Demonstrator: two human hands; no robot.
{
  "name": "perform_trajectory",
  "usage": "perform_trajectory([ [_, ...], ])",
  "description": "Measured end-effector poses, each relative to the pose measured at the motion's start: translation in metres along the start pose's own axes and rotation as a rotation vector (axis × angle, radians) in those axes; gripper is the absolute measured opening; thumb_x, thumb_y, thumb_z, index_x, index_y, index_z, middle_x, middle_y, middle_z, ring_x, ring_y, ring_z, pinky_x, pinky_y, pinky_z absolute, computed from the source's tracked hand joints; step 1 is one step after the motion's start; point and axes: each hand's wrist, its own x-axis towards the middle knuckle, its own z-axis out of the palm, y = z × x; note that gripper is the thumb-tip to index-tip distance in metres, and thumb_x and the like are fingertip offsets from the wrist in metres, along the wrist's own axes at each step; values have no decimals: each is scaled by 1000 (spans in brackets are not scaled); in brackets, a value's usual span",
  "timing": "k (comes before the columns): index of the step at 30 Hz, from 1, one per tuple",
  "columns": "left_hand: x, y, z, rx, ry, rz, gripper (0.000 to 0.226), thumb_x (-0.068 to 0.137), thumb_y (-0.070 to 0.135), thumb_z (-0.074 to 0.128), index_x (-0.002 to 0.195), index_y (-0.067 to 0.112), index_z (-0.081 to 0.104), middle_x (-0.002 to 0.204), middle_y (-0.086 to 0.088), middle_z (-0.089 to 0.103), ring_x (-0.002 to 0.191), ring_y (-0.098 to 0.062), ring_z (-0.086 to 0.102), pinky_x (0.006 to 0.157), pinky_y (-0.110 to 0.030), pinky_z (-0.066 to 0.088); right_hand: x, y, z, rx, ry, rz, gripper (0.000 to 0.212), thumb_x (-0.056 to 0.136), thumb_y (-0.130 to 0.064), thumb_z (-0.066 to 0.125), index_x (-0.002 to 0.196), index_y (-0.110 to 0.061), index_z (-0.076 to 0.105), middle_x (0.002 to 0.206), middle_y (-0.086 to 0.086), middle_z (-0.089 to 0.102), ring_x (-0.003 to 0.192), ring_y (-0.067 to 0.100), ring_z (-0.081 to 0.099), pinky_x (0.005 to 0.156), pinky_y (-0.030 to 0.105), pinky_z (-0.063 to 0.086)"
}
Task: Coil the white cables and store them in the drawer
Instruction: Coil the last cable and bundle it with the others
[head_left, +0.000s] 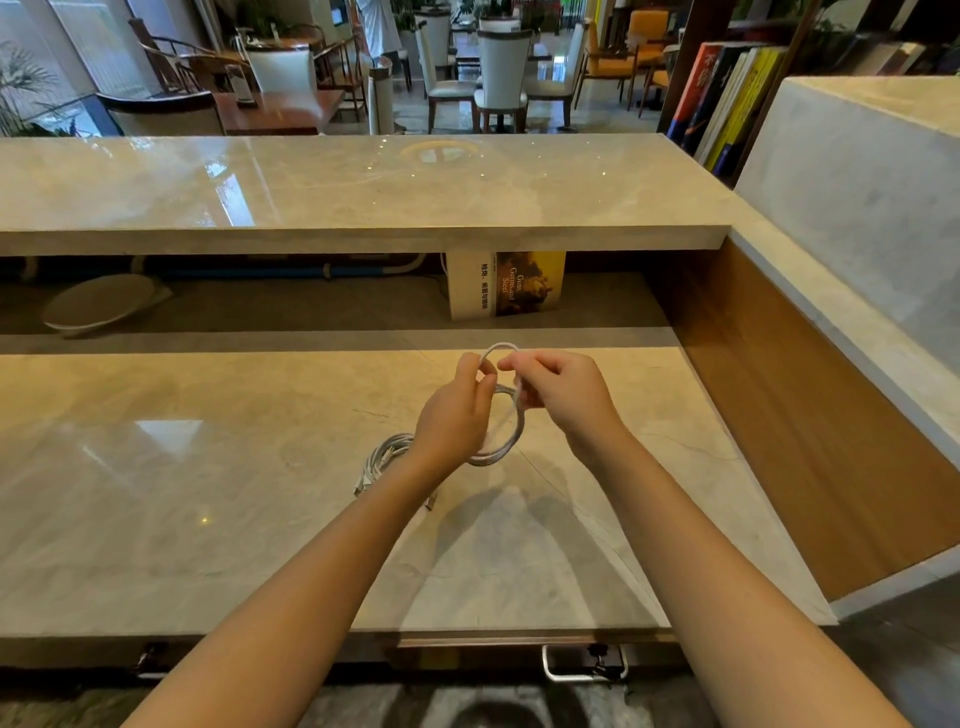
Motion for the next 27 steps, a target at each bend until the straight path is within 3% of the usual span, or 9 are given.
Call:
perform_trajectory([
  [3,3,-2,-10,-296,-83,-171,28,97,38,41,113,18,52,83,1,54,67,-11,46,60,-26,39,4,-4,-17,-22,-95,32,26,97,-19,45,87,-12,69,66,2,56,65,15,57,66,28,53],
  [7,6,-3,-29,-837,-203,-315,30,99,35,39,113,13,55,60,5,40,49,-5,33,44,-18,29,11,14,-37,-681,-83,-220,25,96,-23,49,99,-13,72,83,-1,61,79,15,55,71,28,43],
  [10,4,-1,-35,-1082,-334,-357,23,98,25,45,110,8,57,51,8,36,41,-3,27,35,-13,23,11,27,-35,-907,-48,-360,24,95,-24,52,103,-13,72,91,4,61,88,19,53,70,26,35],
  [13,0,5,-38,-1087,-385,-328,15,97,20,47,95,9,57,51,7,36,41,-3,27,33,-12,25,6,31,-23,-667,-112,-241,22,94,-19,51,93,-9,70,76,-3,60,70,12,58,65,25,43],
  [16,-1,8,-38,-854,-272,-273,16,97,23,48,94,10,56,56,5,40,45,-4,33,39,-15,30,0,26,-17,-296,-147,-62,21,94,-15,53,88,-5,70,75,10,69,61,17,65,60,27,57],
  [19,-2,9,-36,-764,-238,-255,17,97,25,48,94,10,55,59,3,42,49,-6,35,43,-17,32,-4,17,-18,-45,-152,72,18,92,-12,55,88,-3,70,74,13,69,59,18,67,55,24,57],
  [22,-4,12,-35,-768,-255,-248,17,97,28,48,91,12,54,58,3,41,49,-7,33,42,-17,31,-3,15,-19,-16,-201,124,12,90,-8,57,94,-7,69,74,9,69,61,17,68,56,23,57],
  [24,-3,13,-36,-901,-277,-294,21,98,32,44,97,13,53,54,5,39,45,-6,30,38,-15,27,0,19,-21,-99,-186,104,13,88,-8,59,97,-10,69,76,6,69,67,19,67,61,25,58],
  [27,0,11,-39,-1169,-301,-389,26,100,35,37,106,12,48,52,3,37,39,-3,26,34,-14,19,8,27,-30,-391,43,-79,13,87,-12,62,96,-13,73,82,-3,68,77,14,63,69,25,53],
])
